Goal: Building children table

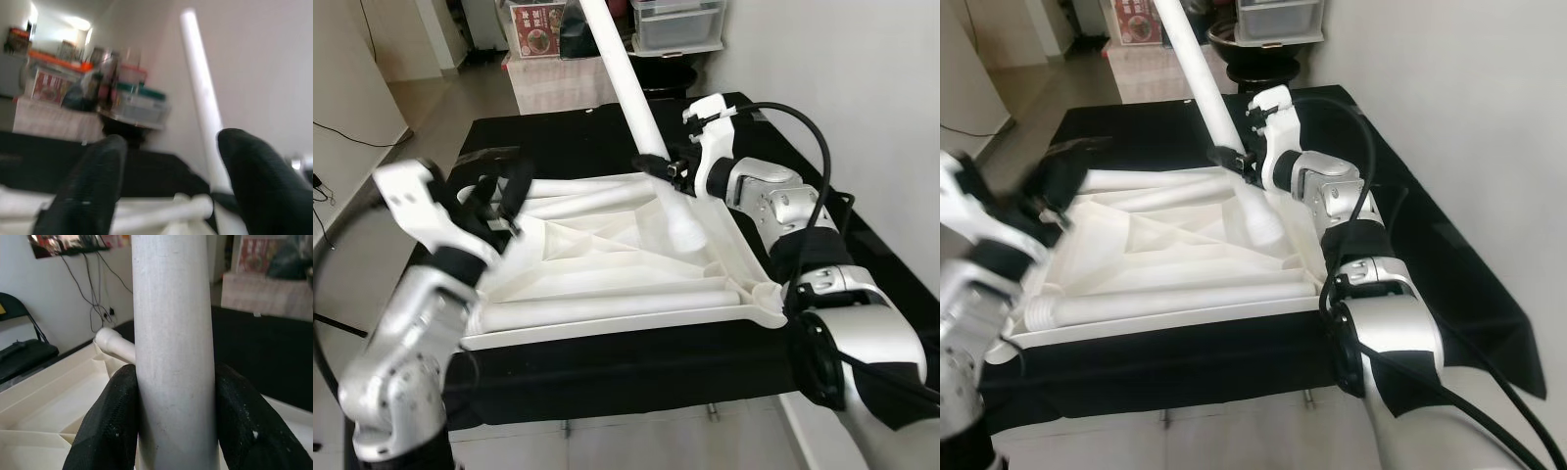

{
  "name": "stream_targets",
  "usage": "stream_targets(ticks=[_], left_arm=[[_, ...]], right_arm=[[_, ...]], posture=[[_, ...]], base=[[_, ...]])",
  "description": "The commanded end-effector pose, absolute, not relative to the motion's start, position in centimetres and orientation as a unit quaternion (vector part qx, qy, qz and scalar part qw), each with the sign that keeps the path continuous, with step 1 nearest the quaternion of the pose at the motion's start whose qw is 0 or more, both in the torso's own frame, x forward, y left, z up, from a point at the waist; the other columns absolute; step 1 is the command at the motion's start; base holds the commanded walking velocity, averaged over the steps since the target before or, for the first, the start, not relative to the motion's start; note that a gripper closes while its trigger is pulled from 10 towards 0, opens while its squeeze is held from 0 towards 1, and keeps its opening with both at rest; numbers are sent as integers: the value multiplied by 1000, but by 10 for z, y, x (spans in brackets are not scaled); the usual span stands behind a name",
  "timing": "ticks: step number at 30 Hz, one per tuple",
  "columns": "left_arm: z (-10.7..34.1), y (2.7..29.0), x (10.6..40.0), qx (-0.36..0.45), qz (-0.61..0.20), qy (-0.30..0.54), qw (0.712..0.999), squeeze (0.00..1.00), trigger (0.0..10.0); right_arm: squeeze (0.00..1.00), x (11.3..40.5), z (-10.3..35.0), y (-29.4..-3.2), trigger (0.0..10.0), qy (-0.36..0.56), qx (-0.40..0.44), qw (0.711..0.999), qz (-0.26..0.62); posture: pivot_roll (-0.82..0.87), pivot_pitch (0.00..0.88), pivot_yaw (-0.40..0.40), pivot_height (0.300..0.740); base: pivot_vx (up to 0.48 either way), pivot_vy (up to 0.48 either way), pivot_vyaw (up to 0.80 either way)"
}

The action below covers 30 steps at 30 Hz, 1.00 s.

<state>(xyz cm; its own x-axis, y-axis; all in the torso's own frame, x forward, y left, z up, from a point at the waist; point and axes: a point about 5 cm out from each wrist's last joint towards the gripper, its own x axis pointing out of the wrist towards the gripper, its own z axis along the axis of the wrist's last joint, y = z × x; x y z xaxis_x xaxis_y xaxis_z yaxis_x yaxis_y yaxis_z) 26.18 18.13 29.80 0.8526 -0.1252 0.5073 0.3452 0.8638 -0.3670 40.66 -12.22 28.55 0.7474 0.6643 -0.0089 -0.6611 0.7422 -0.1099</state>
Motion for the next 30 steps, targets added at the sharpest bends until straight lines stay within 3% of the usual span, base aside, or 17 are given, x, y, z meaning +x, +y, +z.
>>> stream_targets(ticks=[1, 7, 10, 14, 21, 29, 30], left_arm=[[295, 187, 265, -233, -119, -224, 939, 1000, 10000], [297, 197, 278, -227, -104, -206, 946, 1000, 10000], [301, 193, 288, -236, -110, -196, 946, 1000, 10000], [302, 189, 290, -234, -120, -191, 946, 1000, 10000], [311, 151, 284, -216, -252, -187, 925, 1000, 10000], [313, 152, 284, -209, -246, -192, 927, 1000, 10000], [315, 154, 285, -202, -236, -200, 929, 663, 10000]], right_arm=[[0, 401, 292, -114, 10000, -48, -57, 923, 377], [0, 380, 297, -98, 10000, -93, -78, 892, 436], [0, 363, 287, -80, 10000, -100, -154, 863, 472], [0, 360, 285, -76, 10000, -100, -168, 856, 479], [0, 356, 285, -66, 10000, -97, -183, 858, 470], [0, 353, 285, -66, 10000, -95, -187, 859, 468], [0, 352, 285, -66, 10000, -94, -187, 857, 471]], posture=[[-69, 55, 61, 740], [-70, 53, 70, 740], [-70, 52, 74, 740], [-71, 52, 76, 740], [-74, 49, 81, 740], [-75, 52, 79, 740], [-73, 51, 79, 740]], base=[[0, 0, 0], [0, 0, 0], [0, 0, 0], [0, 0, 0], [0, 0, 0], [0, 0, 0], [0, 0, 0]])
